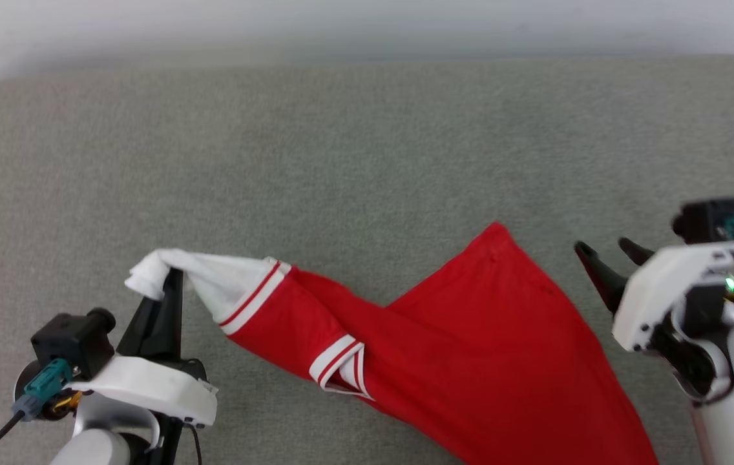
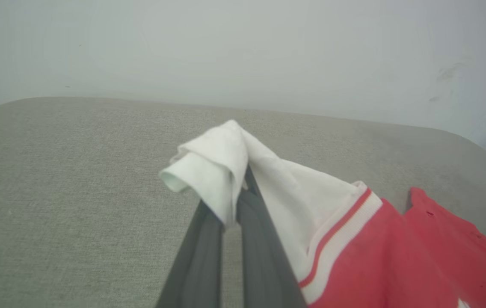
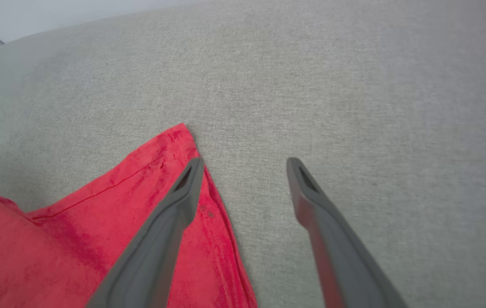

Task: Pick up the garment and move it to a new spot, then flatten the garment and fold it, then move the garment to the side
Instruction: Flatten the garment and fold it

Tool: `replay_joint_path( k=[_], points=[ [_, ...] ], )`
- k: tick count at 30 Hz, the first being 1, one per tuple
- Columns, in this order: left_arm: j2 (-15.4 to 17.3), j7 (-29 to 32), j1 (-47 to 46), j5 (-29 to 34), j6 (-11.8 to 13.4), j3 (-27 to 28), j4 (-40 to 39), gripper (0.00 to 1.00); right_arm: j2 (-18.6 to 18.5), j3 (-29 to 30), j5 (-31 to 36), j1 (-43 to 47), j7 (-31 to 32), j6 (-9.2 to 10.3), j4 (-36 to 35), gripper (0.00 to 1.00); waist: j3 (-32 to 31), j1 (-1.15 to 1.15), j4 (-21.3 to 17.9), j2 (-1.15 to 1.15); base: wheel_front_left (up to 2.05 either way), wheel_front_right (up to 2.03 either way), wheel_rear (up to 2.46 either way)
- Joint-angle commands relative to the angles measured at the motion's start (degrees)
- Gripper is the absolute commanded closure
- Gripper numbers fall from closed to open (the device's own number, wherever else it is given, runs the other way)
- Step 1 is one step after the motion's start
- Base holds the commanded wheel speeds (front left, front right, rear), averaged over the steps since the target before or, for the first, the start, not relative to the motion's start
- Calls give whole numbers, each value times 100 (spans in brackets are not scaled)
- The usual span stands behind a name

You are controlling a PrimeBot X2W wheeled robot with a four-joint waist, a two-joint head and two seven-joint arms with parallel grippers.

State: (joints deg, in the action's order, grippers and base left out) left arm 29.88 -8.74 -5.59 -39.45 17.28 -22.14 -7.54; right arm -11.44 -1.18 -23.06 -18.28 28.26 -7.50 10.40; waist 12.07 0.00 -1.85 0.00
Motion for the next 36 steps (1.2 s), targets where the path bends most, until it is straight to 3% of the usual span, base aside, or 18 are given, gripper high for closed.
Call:
replay_joint_path(
  k=[1, 9, 16, 18, 19, 25, 36],
  points=[
    [1, -5, -126, 51, -22, -5, -29, 100, -39, -121, -82, -225, 119, 2, 106, 0, 301, 0, 204, 0, 0, 0, 0],
    [-167, -120, -614, 137, -224, -164, 52, 100, -162, -1113, -405, -1604, 1552, 2, 1186, 0, 813, 0, 563, 0, 0, 0, 0],
    [-284, -193, -794, 124, -349, -257, 253, 100, -175, -1698, -527, -2028, 2395, 2, 2037, 0, 939, 0, 693, 0, 0, 0, 0],
    [-311, -205, -819, 109, -388, -284, 325, 100, -209, -1837, -525, -2043, 2592, 2, 2208, 73, 920, 0, 721, 0, 0, 0, 0],
    [-328, -203, -836, 102, -407, -303, 357, 100, -229, -1884, -532, -2055, 2645, 2, 2267, 100, 901, 0, 735, 0, 0, 0, 0],
    [-311, -226, -909, 103, -517, -372, 561, 100, -357, -1977, -543, -2353, 2152, 1, 2120, 100, 567, 0, 728, 0, 0, 0, 0],
    [208, 149, -1871, 348, -877, -325, 770, 100, -477, -1473, 18, -2689, 806, 2, 1847, 100, -524, 0, 390, 0, 0, 0, 0]
  ],
)
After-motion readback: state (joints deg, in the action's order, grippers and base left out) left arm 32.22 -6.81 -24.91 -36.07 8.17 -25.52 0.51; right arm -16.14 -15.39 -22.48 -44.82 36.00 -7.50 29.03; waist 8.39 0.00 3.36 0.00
